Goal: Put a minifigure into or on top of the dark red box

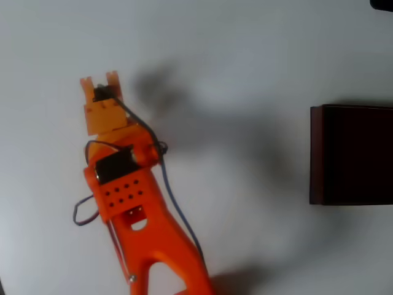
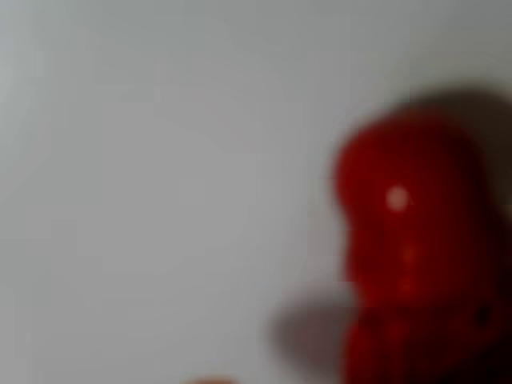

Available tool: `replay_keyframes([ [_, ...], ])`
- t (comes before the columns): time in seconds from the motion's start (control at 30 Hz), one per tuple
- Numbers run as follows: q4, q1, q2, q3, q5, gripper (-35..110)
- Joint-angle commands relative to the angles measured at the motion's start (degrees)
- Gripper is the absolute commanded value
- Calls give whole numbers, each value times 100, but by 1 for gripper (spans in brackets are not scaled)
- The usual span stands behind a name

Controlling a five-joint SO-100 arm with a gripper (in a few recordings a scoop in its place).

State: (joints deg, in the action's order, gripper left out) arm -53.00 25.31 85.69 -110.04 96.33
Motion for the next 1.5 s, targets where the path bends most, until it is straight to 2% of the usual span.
replay_keyframes([
  [0.0, 53, 35, 114, 18, 44, 21],
  [0.73, 773, -149, 88, -281, -9, 20],
  [1.03, 870, -26, 853, -1239, 396, 21],
  [1.23, 1380, 9, 1125, -1749, 510, 20],
  [1.47, 1424, 0, 1195, -1784, 545, 14],
])
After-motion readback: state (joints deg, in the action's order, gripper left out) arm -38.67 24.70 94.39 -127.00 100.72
